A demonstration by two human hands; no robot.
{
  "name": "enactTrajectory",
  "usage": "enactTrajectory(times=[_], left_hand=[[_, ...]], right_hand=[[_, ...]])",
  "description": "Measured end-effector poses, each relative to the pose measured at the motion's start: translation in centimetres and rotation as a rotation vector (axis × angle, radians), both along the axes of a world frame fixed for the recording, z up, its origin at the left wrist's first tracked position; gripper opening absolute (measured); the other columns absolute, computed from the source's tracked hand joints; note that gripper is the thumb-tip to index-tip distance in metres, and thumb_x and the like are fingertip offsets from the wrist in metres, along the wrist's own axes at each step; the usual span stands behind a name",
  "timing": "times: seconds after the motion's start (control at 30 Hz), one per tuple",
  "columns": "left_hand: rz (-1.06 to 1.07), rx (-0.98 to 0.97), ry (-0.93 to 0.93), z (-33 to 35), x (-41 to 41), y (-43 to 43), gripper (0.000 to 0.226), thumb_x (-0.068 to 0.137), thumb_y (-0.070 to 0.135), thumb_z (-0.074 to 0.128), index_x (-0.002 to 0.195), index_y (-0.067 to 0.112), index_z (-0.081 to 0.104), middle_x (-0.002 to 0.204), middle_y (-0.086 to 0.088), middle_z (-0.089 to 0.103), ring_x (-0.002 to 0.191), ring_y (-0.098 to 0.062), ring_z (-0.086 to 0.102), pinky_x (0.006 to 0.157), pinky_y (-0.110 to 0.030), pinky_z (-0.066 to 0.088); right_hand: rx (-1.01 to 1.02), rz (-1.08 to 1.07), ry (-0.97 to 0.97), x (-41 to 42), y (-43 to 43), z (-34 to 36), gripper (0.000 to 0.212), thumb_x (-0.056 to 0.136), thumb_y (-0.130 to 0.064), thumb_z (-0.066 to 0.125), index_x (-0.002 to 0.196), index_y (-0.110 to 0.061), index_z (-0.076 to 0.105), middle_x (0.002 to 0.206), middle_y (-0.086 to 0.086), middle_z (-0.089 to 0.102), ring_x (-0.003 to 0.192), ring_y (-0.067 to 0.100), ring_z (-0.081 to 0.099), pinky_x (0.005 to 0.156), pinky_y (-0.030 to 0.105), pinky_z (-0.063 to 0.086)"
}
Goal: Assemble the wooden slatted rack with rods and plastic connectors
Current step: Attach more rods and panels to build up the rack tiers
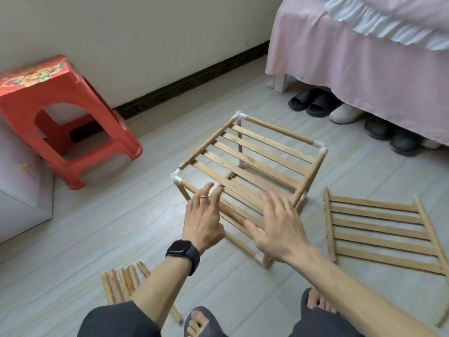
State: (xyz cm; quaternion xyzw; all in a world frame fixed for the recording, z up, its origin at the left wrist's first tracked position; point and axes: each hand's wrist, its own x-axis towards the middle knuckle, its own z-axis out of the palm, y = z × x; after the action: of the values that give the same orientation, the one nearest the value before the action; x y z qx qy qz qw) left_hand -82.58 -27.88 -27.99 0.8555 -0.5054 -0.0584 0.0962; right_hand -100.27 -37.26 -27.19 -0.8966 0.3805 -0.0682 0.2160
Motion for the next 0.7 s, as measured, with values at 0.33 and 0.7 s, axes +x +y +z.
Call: enactTrajectory(times=[0.33,0.7], left_hand=[[-0.361,0.379,-0.398,0.1,2.3,-6.6,0.095,0.084,0.015,0.057,0.160,0.022,0.002,0.168,-0.006,0.010,0.156,-0.027,0.003,0.123,-0.056,-0.004],[-0.348,-0.044,-0.185,-2.5,-3.2,-6.4,0.073,0.077,0.037,0.063,0.143,0.019,0.040,0.138,-0.008,0.049,0.125,-0.030,0.047,0.113,-0.046,0.032]], right_hand=[[-0.262,0.037,0.298,1.2,-2.9,-3.5,0.086,0.054,-0.016,0.070,0.138,-0.002,0.056,0.104,0.016,0.064,0.090,0.035,0.062,0.082,0.046,0.054],[-0.286,0.299,0.407,-5.2,-12.1,-1.7,0.088,0.073,-0.011,0.060,0.155,-0.025,0.030,0.139,-0.001,0.046,0.127,0.023,0.047,0.107,0.032,0.040]])
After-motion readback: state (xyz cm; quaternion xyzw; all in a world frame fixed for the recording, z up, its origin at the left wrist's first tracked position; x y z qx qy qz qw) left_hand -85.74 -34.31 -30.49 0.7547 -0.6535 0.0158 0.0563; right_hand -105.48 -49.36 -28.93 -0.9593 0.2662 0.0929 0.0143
